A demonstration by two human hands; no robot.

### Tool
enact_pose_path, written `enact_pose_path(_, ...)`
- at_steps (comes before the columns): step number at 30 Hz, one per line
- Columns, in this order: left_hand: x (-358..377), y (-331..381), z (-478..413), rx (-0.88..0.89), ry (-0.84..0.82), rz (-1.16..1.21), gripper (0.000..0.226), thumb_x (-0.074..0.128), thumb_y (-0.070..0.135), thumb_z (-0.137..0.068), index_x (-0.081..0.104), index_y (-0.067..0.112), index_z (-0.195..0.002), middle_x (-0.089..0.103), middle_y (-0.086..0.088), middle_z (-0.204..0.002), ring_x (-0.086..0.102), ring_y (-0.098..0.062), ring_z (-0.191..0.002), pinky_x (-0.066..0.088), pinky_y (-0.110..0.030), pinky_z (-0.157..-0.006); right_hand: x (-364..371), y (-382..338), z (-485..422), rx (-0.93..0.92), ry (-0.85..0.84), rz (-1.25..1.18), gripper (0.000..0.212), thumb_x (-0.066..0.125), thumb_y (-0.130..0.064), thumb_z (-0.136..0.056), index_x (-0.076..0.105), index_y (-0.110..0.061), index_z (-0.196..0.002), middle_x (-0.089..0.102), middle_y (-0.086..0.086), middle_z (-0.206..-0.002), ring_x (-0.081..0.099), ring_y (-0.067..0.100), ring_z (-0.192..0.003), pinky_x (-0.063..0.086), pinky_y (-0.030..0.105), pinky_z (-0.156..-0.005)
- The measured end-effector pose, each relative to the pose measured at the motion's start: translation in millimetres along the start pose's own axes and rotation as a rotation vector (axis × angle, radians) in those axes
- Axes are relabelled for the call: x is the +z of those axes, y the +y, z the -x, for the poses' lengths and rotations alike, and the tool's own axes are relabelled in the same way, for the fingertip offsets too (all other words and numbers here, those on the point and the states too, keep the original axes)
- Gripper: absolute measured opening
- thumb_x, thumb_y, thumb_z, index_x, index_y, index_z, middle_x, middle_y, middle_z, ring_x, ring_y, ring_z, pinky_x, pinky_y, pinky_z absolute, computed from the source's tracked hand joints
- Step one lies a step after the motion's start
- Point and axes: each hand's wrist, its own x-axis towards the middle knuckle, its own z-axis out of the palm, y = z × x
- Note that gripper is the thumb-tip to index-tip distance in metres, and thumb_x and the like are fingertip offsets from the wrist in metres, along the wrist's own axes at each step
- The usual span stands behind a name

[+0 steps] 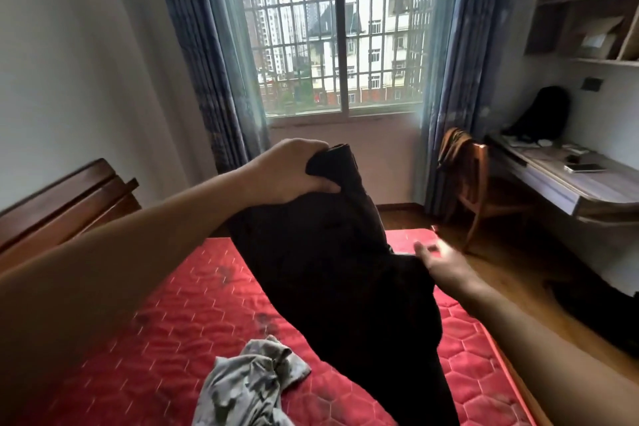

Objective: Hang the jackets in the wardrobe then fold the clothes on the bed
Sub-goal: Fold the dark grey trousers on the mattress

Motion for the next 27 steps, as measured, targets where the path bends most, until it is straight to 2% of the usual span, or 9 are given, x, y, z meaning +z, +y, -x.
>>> enact_pose_path(2,-1.6,-4.8,2.5,-0.007,0.025,0.018,0.025,0.082,0.038,-0.079,0.066,0.027,-0.095,0.068,0.015,-0.087,0.063,0.005,-0.081,0.049,-0.018,-0.077,13.1,40.1,-0.1,0.258,-0.231,-0.288,0.058,0.048,-0.073,-0.089,0.065,-0.023,-0.113,0.071,0.011,-0.104,0.066,0.025,-0.088,0.054,0.039,-0.079)
enact_pose_path(6,-0.2,-10.4,9.8,-0.004,0.037,0.036,0.027,0.081,0.044,-0.076,0.066,0.032,-0.095,0.07,0.018,-0.088,0.065,0.004,-0.082,0.053,-0.021,-0.077,32.7,44.1,-2.1,0.22,-0.336,-0.66,0.053,0.054,-0.067,-0.091,0.072,-0.019,-0.104,0.075,0.006,-0.098,0.071,0.021,-0.087,0.053,0.037,-0.072)
enact_pose_path(9,-1.2,-14.8,18.1,0.002,0.054,0.029,0.023,0.081,0.044,-0.076,0.064,0.038,-0.091,0.069,0.024,-0.09,0.066,0.005,-0.081,0.051,-0.02,-0.073,45.9,24.3,3.9,0.16,-0.326,-0.605,0.048,0.067,-0.063,-0.084,0.068,-0.018,-0.102,0.07,0.005,-0.086,0.07,0.013,-0.07,0.054,0.033,-0.063)
enact_pose_path(11,-4.7,-19.9,25.2,-0.006,0.078,0.015,0.024,0.082,0.043,-0.076,0.063,0.04,-0.09,0.068,0.026,-0.09,0.066,0.005,-0.08,0.05,-0.019,-0.071,56.5,20.3,10.9,0.188,-0.379,-0.413,0.049,0.061,-0.065,-0.088,0.066,-0.02,-0.104,0.069,0.005,-0.085,0.069,0.013,-0.065,0.056,0.033,-0.059)
enact_pose_path(15,-11.7,-29.9,40.5,-0.04,0.104,-0.026,0.026,0.082,0.044,-0.076,0.065,0.034,-0.093,0.068,0.021,-0.085,0.065,0.005,-0.08,0.05,-0.017,-0.072,80.7,12.8,25.8,0.268,-0.574,-0.579,0.047,0.053,-0.063,-0.094,0.07,-0.023,-0.11,0.067,0.009,-0.08,0.067,0.021,-0.067,0.058,0.036,-0.062)
enact_pose_path(20,-24.7,-32.5,54.9,-0.052,0.145,-0.024,0.027,0.084,0.038,-0.076,0.061,0.043,-0.087,0.067,0.028,-0.087,0.064,0.008,-0.078,0.043,-0.005,-0.066,102.6,-4.0,35.7,0.124,-0.457,-0.774,0.024,0.065,-0.032,-0.096,0.069,-0.009,-0.103,0.07,0.008,-0.087,0.069,0.017,-0.073,0.057,0.032,-0.063)
enact_pose_path(22,-29.3,-33.0,59.8,-0.051,0.151,-0.036,0.029,0.085,0.036,-0.076,0.059,0.045,-0.085,0.066,0.028,-0.085,0.064,0.007,-0.075,0.042,-0.005,-0.065,106.0,-4.2,38.4,0.203,-0.528,-0.815,0.025,0.06,-0.036,-0.099,0.068,-0.012,-0.103,0.07,0.011,-0.087,0.069,0.02,-0.075,0.058,0.035,-0.066)
enact_pose_path(25,-30.9,-35.2,65.8,-0.058,0.159,-0.035,0.028,0.085,0.036,-0.076,0.059,0.043,-0.085,0.066,0.028,-0.084,0.063,0.007,-0.074,0.042,-0.005,-0.065,107.6,-2.8,42.8,0.313,-0.701,-0.916,0.042,0.048,-0.052,-0.102,0.071,-0.018,-0.113,0.072,0.02,-0.109,0.069,0.033,-0.101,0.055,0.049,-0.093)
enact_pose_path(27,-29.2,-37.6,68.4,-0.064,0.155,-0.021,0.029,0.085,0.034,-0.076,0.059,0.044,-0.083,0.065,0.028,-0.082,0.063,0.007,-0.072,0.042,-0.005,-0.064,108.6,-5.4,42.1,0.263,-0.712,-1.037,0.037,0.051,-0.046,-0.102,0.07,-0.02,-0.121,0.072,0.016,-0.113,0.068,0.03,-0.103,0.052,0.045,-0.092)
